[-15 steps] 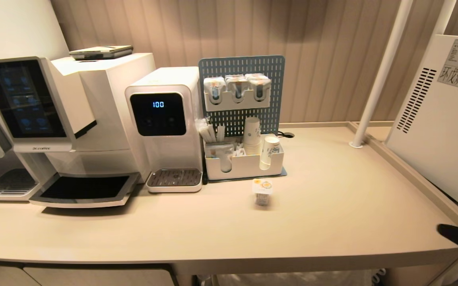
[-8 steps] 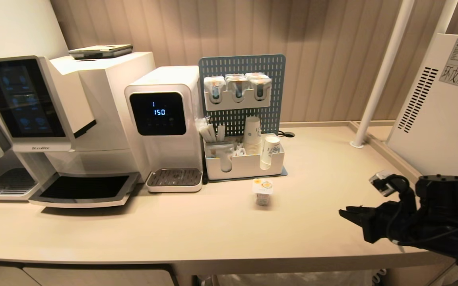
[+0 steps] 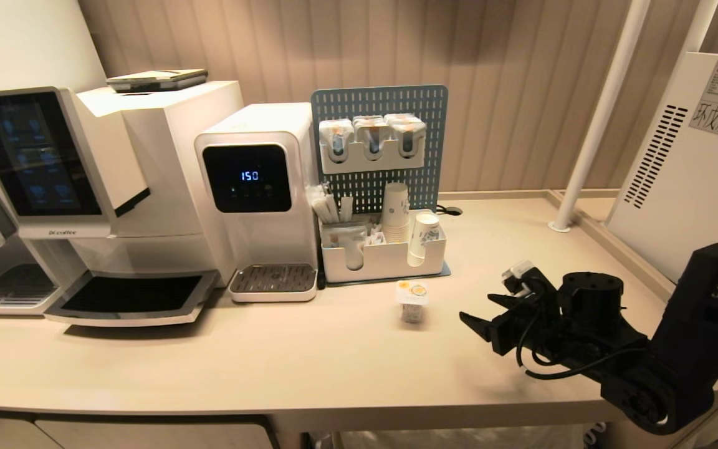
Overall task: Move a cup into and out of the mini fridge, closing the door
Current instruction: Put the yoghurt in the freezer
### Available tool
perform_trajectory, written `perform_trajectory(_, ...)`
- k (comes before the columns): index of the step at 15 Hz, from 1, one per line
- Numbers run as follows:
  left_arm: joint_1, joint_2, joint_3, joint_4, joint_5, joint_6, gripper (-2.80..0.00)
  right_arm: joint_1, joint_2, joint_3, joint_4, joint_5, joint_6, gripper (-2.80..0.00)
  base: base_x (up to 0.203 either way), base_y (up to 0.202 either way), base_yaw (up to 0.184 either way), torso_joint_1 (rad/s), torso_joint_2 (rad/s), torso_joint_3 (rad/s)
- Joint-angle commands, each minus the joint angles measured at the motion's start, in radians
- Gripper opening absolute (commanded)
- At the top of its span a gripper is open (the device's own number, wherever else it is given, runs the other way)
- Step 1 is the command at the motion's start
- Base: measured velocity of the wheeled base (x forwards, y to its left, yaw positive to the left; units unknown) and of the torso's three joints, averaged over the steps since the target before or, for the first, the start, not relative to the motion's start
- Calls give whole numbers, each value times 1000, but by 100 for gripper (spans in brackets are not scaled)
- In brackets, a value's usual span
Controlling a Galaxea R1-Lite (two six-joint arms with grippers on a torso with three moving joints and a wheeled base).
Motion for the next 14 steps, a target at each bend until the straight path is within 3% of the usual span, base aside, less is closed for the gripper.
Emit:
perform_trajectory(1,-1,1,0,0,0,0,-280,30,0,-6,-2,1,10,0,0,0,0,0,0,0)
perform_trajectory(5,-1,1,0,0,0,0,-280,74,12,-71,63,-4,76,0,0,0,0,0,0,0)
perform_trajectory(8,-1,1,0,0,0,0,-280,145,65,-85,50,-95,114,0,0,0,0,0,0,0)
perform_trajectory(14,-1,1,0,0,0,0,-280,220,193,-176,35,-190,117,0,0,0,0,0,0,0)
